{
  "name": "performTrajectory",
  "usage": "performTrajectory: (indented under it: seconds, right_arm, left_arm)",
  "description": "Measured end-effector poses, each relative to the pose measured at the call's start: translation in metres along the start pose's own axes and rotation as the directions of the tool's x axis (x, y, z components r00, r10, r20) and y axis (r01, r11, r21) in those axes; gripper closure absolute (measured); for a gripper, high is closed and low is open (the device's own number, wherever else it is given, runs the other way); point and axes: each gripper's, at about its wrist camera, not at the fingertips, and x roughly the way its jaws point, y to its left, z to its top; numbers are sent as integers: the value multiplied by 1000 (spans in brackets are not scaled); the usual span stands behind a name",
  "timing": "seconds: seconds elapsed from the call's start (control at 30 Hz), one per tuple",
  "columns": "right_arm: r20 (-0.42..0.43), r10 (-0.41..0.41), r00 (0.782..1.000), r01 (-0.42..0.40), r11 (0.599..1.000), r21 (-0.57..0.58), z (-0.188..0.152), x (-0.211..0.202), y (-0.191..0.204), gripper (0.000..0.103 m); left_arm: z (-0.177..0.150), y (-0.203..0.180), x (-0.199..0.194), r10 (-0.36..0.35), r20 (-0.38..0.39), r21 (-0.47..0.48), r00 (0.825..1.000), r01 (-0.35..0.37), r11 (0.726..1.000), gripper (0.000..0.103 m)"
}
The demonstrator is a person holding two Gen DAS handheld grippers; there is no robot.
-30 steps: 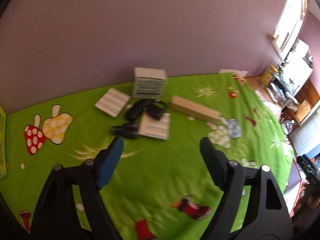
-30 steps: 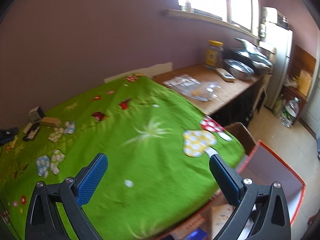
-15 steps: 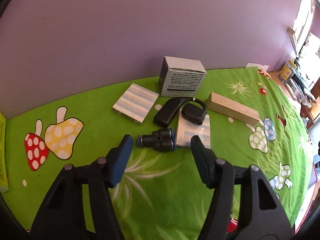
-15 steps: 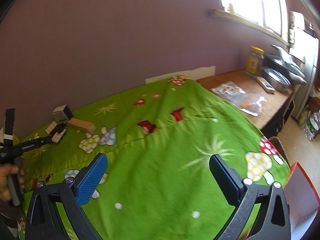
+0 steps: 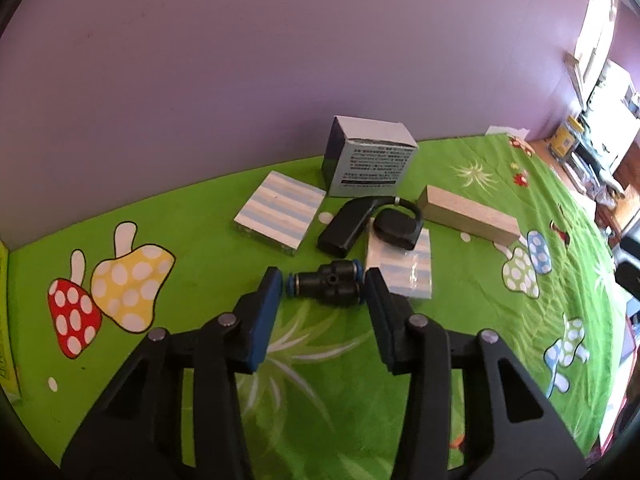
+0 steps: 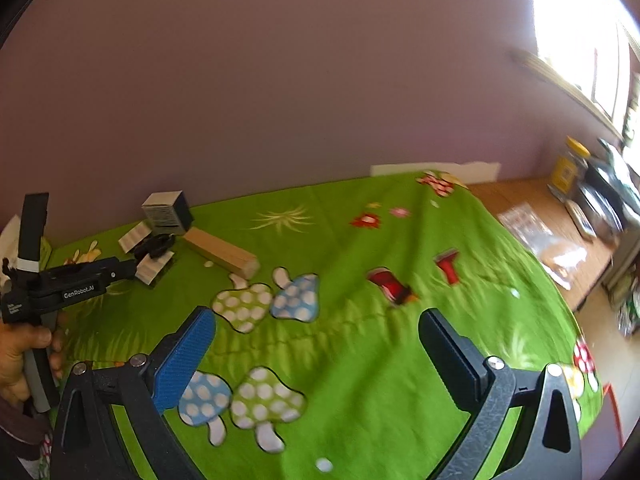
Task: Organize objects
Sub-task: 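Grasp the black pipe connector with the left tool while the right tool grasps the wooden block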
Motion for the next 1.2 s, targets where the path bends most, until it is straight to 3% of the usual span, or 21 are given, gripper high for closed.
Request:
performTrajectory:
  seconds: [0.3,0.5,0.8,1.07,1.17,1.2]
  right_arm:
    - [-42,-13,999,5,983,-184,26,43,40,0]
    - [-110,21,994,-51,958,-283,35,81,60,0]
    - [-123,85,989,-123,930,-348,47,112,75,1]
    - [-162,97,982,-151,918,-366,40,128,81,20]
    - [-177,121,977,-176,924,-339,36,130,78,33]
    - [-188,146,971,-202,925,-321,36,129,77,42]
  left_arm:
    - [2,-6,6,26,7,49,1000,-26,998,57]
    - [1,-6,6,26,5,69,1000,-26,997,60]
    - [2,-6,8,6,9,49,1000,-6,999,61]
    - [3,-2,5,1,18,24,1000,-2,1000,61]
    - [4,-1,3,-2,29,13,1000,2,1000,61]
    - [4,0,1,-3,33,9,999,3,1000,61]
